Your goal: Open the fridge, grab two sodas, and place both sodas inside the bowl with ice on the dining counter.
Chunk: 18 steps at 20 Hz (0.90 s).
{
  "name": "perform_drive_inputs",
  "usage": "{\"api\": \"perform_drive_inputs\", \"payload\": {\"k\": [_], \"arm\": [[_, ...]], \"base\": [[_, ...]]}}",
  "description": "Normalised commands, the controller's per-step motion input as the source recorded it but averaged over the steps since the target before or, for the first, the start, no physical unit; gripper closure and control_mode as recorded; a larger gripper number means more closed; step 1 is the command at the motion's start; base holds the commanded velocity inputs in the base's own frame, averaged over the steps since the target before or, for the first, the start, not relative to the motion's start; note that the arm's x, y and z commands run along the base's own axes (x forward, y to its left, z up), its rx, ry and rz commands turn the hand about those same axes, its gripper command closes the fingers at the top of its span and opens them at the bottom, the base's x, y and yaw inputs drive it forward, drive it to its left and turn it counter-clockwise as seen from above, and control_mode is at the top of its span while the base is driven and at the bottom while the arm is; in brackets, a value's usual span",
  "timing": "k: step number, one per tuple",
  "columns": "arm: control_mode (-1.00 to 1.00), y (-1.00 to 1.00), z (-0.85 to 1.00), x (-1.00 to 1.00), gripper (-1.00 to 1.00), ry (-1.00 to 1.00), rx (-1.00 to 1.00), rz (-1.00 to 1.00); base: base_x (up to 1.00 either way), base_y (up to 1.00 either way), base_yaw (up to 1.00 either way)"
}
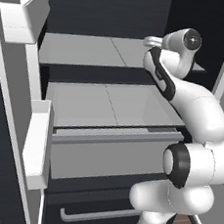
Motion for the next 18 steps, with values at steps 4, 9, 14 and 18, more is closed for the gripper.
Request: {"api": "perform_drive_inputs", "payload": {"k": [4, 9, 14, 18], "arm": [[-1.00, -0.05, 0.04, -0.21, 1.00, -0.04, 0.04, 0.00], [-1.00, 0.17, 0.19, -0.32, 1.00, -0.01, 0.00, 0.00], [-1.00, 0.43, 0.19, -0.43, 1.00, 0.00, 0.00, -0.01], [-1.00, 0.38, 0.12, -0.59, 1.00, 0.00, 0.00, -0.01]], "base": [[0.00, 0.00, 0.00], [0.00, 0.00, 0.00], [0.00, 0.00, 0.00], [0.00, 0.00, 0.00]]}}
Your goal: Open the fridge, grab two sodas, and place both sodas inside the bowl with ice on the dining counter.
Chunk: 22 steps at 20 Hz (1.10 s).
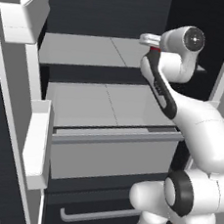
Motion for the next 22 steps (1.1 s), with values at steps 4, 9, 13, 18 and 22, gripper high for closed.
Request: {"api": "perform_drive_inputs", "payload": {"k": [4, 9, 13, 18, 22], "arm": [[-1.00, 0.31, 0.01, -0.71, 1.00, 0.02, 0.00, 0.00], [-1.00, 0.26, 0.00, -0.75, 1.00, 0.04, 0.00, 0.00], [-1.00, 0.18, 0.00, -0.77, 1.00, 0.03, 0.00, 0.00], [-1.00, 0.10, -0.01, -0.83, 1.00, 0.01, 0.00, 0.00], [-1.00, 0.00, -0.05, -0.87, 1.00, 0.01, 0.00, 0.00]], "base": [[0.00, 0.00, 0.00], [0.00, 0.00, 0.00], [0.00, 0.00, 0.00], [0.00, 0.00, 0.00], [0.00, 0.00, 0.00]]}}
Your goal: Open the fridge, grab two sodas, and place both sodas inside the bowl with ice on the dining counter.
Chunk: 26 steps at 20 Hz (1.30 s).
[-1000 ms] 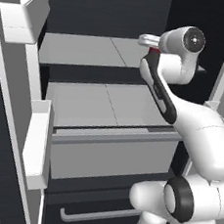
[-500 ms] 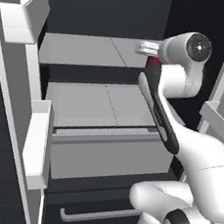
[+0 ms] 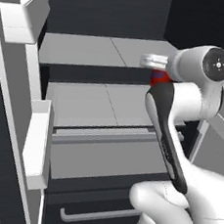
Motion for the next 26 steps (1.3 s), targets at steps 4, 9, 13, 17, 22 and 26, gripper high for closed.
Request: {"api": "perform_drive_inputs", "payload": {"k": [4, 9, 13, 17, 22, 26], "arm": [[-1.00, 0.00, -0.08, -0.86, 1.00, 0.02, 0.00, 0.00], [-1.00, 0.06, -0.14, -0.79, 1.00, 0.02, -0.01, 0.00], [-1.00, 0.15, -0.28, -0.70, 1.00, 0.01, -0.07, 0.01], [-1.00, 0.14, -0.36, -0.60, 1.00, 0.04, -0.09, 0.03], [-1.00, 0.18, -0.35, -0.53, 1.00, 0.06, -0.06, 0.04], [1.00, 0.04, -0.23, -0.49, 1.00, 0.00, -0.03, 0.01]], "base": [[0.00, 0.00, 0.00], [0.00, 0.00, 0.00], [0.00, 0.00, 0.00], [0.00, 0.00, 0.00], [0.00, 0.00, 0.00], [-0.19, 0.00, 0.00]]}}
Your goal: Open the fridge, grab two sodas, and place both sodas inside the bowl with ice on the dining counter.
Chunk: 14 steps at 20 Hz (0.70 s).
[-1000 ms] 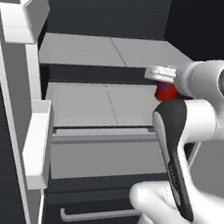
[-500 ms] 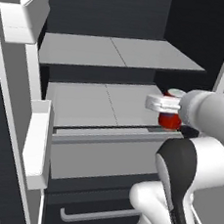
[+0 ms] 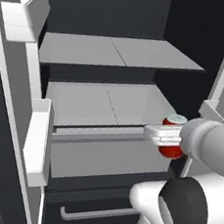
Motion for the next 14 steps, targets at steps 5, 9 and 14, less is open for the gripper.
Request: {"api": "perform_drive_inputs", "payload": {"k": [5, 9, 14], "arm": [[1.00, 0.00, 0.00, 0.00, 1.00, 0.00, 0.00, 0.00], [1.00, 0.00, 0.00, 0.00, 1.00, 0.00, 0.00, 0.00], [1.00, 0.00, 0.00, 0.00, 1.00, 0.00, 0.00, 0.00]], "base": [[-0.82, 0.00, -0.18], [-0.80, 0.00, -0.35], [-0.68, 0.00, -0.49]]}}
